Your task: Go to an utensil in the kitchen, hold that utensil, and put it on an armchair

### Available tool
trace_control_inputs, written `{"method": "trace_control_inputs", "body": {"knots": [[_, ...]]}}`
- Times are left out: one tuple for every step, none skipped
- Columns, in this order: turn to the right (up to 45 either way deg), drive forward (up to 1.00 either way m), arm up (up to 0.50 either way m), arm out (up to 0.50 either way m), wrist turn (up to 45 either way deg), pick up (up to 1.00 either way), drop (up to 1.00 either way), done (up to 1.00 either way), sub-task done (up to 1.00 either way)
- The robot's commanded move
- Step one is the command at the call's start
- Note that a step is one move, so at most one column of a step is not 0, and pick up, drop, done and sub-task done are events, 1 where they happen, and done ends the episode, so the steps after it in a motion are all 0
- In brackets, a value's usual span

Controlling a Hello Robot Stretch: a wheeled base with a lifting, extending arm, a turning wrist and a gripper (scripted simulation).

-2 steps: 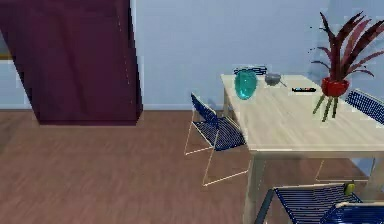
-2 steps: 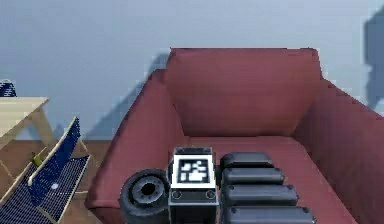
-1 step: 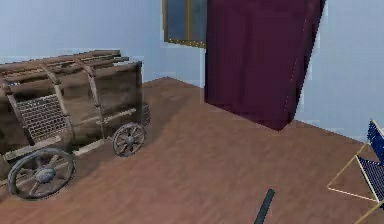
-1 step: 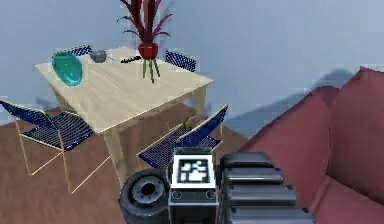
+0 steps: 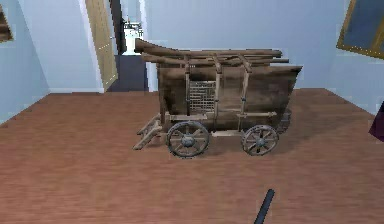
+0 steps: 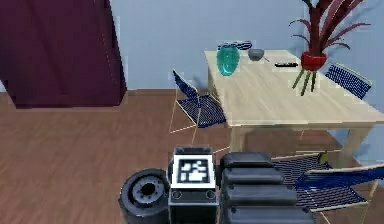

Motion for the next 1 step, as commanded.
{"method": "trace_control_inputs", "body": {"knots": [[0.0, 0.15, 0.00, 0.00, 0.0, 0.00, 0.00, 0.00, 0.00]]}}
